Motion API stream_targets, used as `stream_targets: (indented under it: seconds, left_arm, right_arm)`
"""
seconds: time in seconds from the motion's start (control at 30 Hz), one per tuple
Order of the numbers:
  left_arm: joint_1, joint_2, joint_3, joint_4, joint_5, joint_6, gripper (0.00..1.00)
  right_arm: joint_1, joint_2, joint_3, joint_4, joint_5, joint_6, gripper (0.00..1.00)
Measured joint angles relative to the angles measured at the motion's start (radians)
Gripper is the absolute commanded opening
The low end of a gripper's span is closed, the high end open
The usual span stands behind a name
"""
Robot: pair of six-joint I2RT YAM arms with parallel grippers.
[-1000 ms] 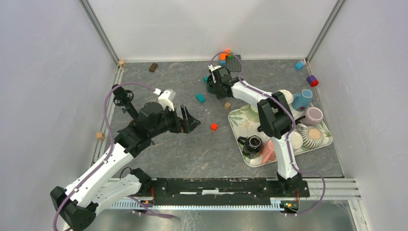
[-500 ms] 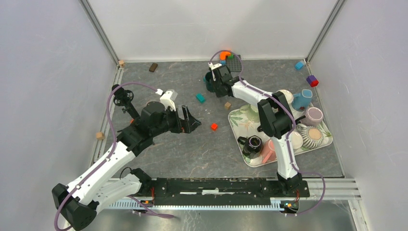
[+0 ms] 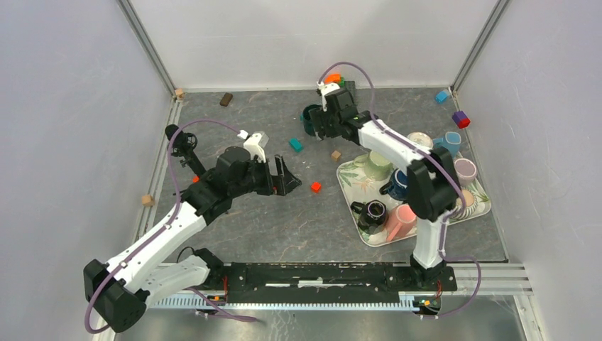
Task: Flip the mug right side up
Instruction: Place the cup at the center of the board.
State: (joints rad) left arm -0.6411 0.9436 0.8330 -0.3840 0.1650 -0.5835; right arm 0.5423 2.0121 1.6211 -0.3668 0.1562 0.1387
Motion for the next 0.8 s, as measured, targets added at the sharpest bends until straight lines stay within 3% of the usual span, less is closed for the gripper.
stream_targets:
  seconds: [0.2,0.33,0.53,0.8]
  left_arm:
    - [-0.019,0.092,0.030,0.019,0.026,0.008,1.00]
    - [-0.097,0.171,0.084,0.030,0.020,0.056,1.00]
    - [-0.225,0.327,0.161,0.084,0.021,0.196,1.00]
    - [-0.249,0.542,0.256,0.157,0.131,0.401,1.00]
  right_arm:
    - [0.000,-0.293,-0.175,0.064,0.013,0.018,0.90]
    - [0.000,-0.469,-0.303,0.086,0.048,0.032,0.93]
    - [0.000,-0.718,-0.457,0.097,0.124,0.044,0.98]
    - [0.000,-1.007,-0.539,0.116,0.196,0.052,0.98]
